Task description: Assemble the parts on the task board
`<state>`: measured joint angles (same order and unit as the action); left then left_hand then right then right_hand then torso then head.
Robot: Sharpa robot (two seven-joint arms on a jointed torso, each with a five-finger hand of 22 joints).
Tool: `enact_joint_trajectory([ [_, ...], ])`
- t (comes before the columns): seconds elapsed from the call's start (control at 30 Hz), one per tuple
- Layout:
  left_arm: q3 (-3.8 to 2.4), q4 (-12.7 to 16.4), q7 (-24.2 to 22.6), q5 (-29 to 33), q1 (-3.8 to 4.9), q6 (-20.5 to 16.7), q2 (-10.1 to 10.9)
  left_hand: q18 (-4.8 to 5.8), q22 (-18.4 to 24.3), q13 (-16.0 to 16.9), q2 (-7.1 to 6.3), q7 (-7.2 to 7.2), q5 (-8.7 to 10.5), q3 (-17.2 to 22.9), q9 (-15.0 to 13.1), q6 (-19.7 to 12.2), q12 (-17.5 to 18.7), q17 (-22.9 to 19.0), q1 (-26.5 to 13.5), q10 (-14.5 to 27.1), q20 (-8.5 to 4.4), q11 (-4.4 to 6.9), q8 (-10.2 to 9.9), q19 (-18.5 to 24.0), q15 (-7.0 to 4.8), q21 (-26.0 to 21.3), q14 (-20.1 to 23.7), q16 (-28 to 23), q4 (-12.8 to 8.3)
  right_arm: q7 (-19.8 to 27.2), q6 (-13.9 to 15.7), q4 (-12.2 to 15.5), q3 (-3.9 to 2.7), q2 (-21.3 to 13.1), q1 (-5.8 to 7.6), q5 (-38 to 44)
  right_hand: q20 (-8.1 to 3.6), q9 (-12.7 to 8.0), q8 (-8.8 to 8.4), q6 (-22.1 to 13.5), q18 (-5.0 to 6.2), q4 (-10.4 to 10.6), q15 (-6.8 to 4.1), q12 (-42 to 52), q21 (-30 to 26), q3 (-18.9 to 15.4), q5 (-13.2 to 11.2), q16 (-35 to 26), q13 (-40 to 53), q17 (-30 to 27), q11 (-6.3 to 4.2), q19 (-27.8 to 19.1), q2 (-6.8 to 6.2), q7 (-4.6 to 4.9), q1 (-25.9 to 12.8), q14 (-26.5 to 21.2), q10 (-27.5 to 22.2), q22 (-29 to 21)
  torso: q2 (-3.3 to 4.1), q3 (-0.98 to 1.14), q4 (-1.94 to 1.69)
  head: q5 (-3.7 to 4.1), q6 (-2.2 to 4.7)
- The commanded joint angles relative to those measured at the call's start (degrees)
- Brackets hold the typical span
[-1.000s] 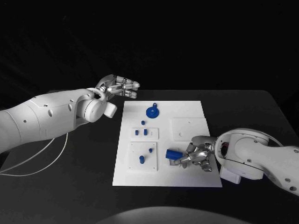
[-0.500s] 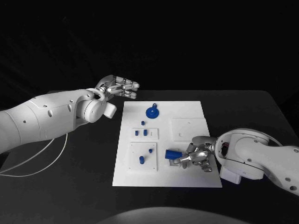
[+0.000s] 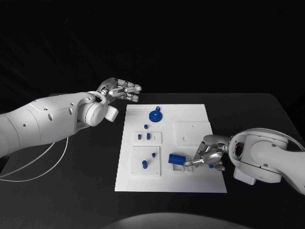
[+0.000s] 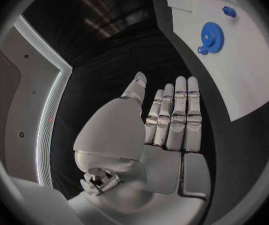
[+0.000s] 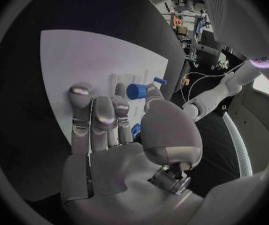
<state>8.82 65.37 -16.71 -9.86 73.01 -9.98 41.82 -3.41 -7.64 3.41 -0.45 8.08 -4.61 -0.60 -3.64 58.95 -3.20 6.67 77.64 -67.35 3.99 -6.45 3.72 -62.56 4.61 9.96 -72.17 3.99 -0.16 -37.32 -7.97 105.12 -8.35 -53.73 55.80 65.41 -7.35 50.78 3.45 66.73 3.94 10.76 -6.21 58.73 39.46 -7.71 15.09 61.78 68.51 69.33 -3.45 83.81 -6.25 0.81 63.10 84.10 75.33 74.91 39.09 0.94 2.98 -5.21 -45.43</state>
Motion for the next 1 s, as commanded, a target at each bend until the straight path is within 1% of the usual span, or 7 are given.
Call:
enact_joint_trajectory([
  [0.03, -0.04, 0.14, -0.44, -0.16, 0.01, 0.43, 0.01, 0.51, 0.13, 0.01, -0.05, 0.01, 0.27, 0.02, 0.01, -0.32, -0.25, 0.06, -0.56, 0.29, 0.02, 0.01, -0.04, 0.32, 0.29, 0.11, -0.07, -0.02, 0.43, 3.28, 0.76, 0.84, -0.94, -0.45, -0.03, 10.66, 0.19, -2.92, 0.23, -0.77, 0.16, 2.77, 0.24, -0.18, -0.28, 0.06, -0.18, -0.23, 0.04, 0.00, 0.59, 3.10, -1.81, 0.37, 1.51, 0.09, -0.10, 4.54, -0.02, -0.01, 0.02, 0.02, 0.07],
  [0.1, -0.04, 0.14, -0.47, -0.17, 0.01, 0.44, 0.02, 0.51, 0.13, 0.01, -0.05, 0.01, 0.27, 0.02, 0.01, -0.32, -0.25, 0.06, -0.56, 0.29, 0.02, 0.01, -0.04, 0.32, 0.29, 0.11, -0.07, -0.02, 0.43, 4.37, 2.12, 1.25, -1.52, -0.51, -0.03, 14.41, 0.33, -4.87, 0.27, -1.41, 0.25, 5.47, 0.37, -0.03, 0.09, -0.45, 0.31, -0.18, 0.17, 0.10, 0.75, 3.15, -3.28, 0.64, 3.74, 0.12, -0.14, 4.64, -0.01, 0.01, 0.00, 0.02, 0.09],
  [0.37, -0.04, 0.10, -0.51, -0.18, 0.01, 0.49, -0.01, 0.51, 0.13, 0.01, -0.05, 0.01, 0.27, 0.02, 0.01, -0.32, -0.25, 0.06, -0.56, 0.29, 0.02, 0.01, -0.04, 0.32, 0.29, 0.11, -0.07, -0.02, 0.43, 7.27, 4.57, 1.75, -2.29, 0.66, -0.03, 24.94, 0.77, -10.32, 0.23, -3.72, 0.47, 5.67, 0.81, 0.14, 0.99, -1.36, 0.25, -0.06, 0.29, 0.31, 1.27, 3.08, -4.83, 1.57, 5.28, 0.11, -0.24, 4.84, 0.03, -0.08, -0.06, -0.03, -0.14],
  [0.6, -0.04, 0.03, -0.50, -0.18, 0.01, 0.60, -0.13, 0.50, 0.18, 0.02, -0.09, 0.01, 0.28, 0.02, 0.02, -0.36, -0.27, 0.07, -0.64, 0.27, 0.04, 0.02, -0.06, 0.31, 0.30, 0.10, -0.06, 0.01, 0.53, 8.53, 4.10, 1.02, -1.24, 3.02, -0.02, 30.05, 0.99, -11.46, 0.28, -5.63, 0.58, 5.70, 1.04, -0.28, 0.97, -1.81, -0.30, -0.17, -0.07, 0.41, 1.70, 2.96, -5.54, 2.17, 5.94, 0.05, -0.63, 4.85, 0.04, -0.07, -0.13, -0.19, -0.33],
  [0.67, -0.04, 0.03, -0.49, -0.18, 0.01, 0.63, -0.15, 0.50, 0.18, 0.02, -0.09, 0.01, 0.28, 0.02, 0.02, -0.36, -0.27, 0.07, -0.64, 0.27, 0.04, 0.02, -0.06, 0.31, 0.30, 0.10, -0.06, 0.01, 0.53, 8.64, 3.81, 0.81, -0.74, 3.57, -0.02, 30.82, 0.96, -8.32, 0.26, -5.77, 0.55, 5.73, 0.95, -0.69, 0.88, -1.77, -0.33, -0.27, -0.55, 0.47, 1.57, 3.01, -5.44, 2.01, 6.35, 0.07, -0.72, 4.86, 0.03, -0.04, -0.13, -0.25, -0.35],
  [0.87, -0.04, 0.01, -0.40, -0.18, 0.01, 0.75, -0.20, 0.51, 0.20, 0.02, -0.11, 0.01, 0.30, 0.00, 0.02, -0.35, -0.26, 0.07, -0.71, 0.28, 0.04, 0.01, -0.05, 0.33, 0.30, 0.08, -0.06, 0.00, 0.58, 8.44, 2.83, -0.07, 1.20, 5.24, -0.02, 33.07, 0.69, 10.63, 0.33, -6.73, 0.41, 5.59, 0.71, -1.19, 0.47, -1.84, 0.43, -0.48, -1.17, 0.69, 1.15, 2.98, -5.51, 1.27, 6.41, 0.14, -1.09, 4.79, 0.03, -0.03, -0.03, -0.40, -0.51],
  [1.0, -0.04, 0.01, -0.37, -0.18, 0.01, 0.86, -0.26, 0.51, 0.20, 0.02, -0.11, 0.01, 0.30, 0.00, 0.02, -0.35, -0.26, 0.07, -0.71, 0.28, 0.04, 0.01, -0.05, 0.33, 0.30, 0.08, -0.06, 0.00, 0.58, 8.23, 2.42, -0.73, 2.07, 6.20, -0.02, 34.85, 0.73, 12.94, 0.25, -7.02, 0.43, 5.72, 0.71, -1.25, 0.37, -1.98, -0.64, -0.62, -1.29, 0.67, 1.18, 2.99, -5.80, 1.23, 5.95, 0.13, -1.22, 4.80, 0.04, -0.01, -0.03, -0.43, -0.54],
])
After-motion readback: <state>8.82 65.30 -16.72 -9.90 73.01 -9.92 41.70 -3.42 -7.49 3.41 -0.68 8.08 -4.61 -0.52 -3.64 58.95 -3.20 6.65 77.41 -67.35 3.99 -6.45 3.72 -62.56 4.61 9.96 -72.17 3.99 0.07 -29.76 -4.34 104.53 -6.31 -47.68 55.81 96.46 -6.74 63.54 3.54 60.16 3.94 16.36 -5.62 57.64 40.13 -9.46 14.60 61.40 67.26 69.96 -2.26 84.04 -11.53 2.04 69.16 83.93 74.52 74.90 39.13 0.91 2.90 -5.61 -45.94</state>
